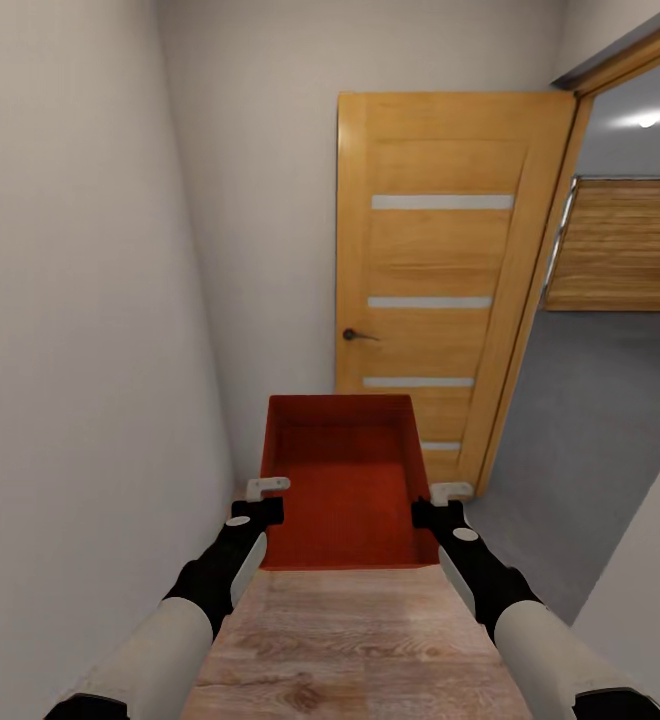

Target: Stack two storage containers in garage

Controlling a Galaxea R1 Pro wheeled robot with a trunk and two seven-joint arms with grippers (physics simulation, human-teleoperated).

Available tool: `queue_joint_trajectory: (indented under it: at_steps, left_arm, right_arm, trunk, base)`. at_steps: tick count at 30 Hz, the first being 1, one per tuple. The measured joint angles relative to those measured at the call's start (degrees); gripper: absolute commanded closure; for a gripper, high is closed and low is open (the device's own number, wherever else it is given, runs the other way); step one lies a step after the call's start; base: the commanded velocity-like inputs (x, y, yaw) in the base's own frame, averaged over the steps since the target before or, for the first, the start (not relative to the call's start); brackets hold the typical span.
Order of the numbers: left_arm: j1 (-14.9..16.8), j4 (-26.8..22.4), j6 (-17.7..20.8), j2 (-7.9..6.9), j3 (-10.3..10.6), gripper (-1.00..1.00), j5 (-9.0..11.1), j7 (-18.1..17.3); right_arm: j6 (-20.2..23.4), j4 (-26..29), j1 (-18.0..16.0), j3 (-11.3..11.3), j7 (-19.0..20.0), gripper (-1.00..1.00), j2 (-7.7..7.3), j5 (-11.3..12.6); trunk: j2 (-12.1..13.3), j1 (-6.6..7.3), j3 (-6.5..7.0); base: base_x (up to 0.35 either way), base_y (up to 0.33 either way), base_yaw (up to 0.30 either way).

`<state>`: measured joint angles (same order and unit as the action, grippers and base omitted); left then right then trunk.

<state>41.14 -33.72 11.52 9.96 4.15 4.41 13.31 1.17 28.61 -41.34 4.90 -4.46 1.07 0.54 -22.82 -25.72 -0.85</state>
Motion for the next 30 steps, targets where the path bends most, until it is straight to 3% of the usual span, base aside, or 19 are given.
queue_joint_trajectory:
  at_steps: [17, 30]
  left_arm:
    - [-0.05, -0.82, 0.06, -0.02, 0.17, 1.0, 0.29, 0.16]
    - [-0.05, -0.96, 0.11, -0.04, 0.29, 1.0, 0.26, 0.21]
  right_arm:
    - [-0.03, 0.55, -0.05, -0.14, 0.06, 1.0, 0.01, -0.25]
    - [-0.03, 0.63, -0.06, -0.2, 0.1, 1.0, 0.01, -0.33]
  trunk:
    - [0.0, 0.0, 0.0]
    - [0.01, -0.03, 0.0]
  base:
    - [0.317, 0.0, 0.0]
    - [0.039, 0.0, 0.0]
